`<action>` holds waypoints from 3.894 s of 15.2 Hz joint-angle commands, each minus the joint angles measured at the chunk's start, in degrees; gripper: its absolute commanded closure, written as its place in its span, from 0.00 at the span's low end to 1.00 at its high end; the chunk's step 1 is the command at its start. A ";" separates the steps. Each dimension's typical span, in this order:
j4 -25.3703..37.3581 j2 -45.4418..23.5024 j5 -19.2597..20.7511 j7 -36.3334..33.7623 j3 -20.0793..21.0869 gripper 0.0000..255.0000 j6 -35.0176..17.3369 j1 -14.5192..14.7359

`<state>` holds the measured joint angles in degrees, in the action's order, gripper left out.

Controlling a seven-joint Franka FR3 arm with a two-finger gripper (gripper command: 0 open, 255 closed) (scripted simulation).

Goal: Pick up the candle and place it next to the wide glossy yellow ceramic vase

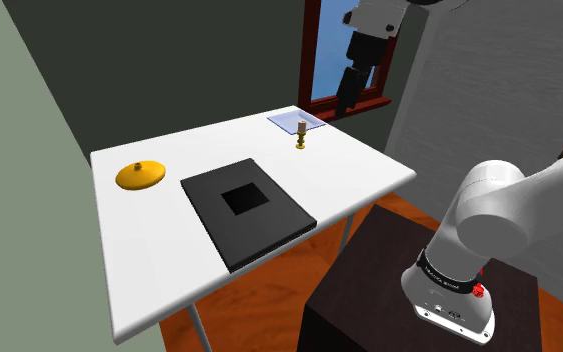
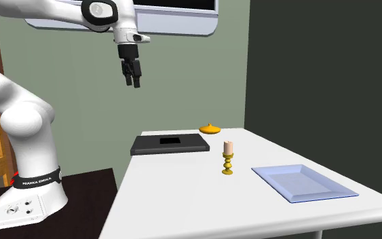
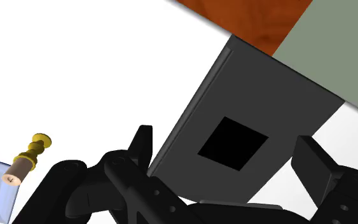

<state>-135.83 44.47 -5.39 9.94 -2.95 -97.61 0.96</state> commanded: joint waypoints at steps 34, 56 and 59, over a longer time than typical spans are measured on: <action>24.09 -58.85 -1.02 14.21 -12.66 0.00 -39.43 -9.47; 24.70 -63.84 -3.02 15.53 -11.90 1.00 -43.68 -10.31; 24.71 -63.84 -3.02 15.54 -11.90 1.00 -43.67 -10.32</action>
<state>-111.11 -19.32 -8.43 25.49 -14.81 -141.28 -9.33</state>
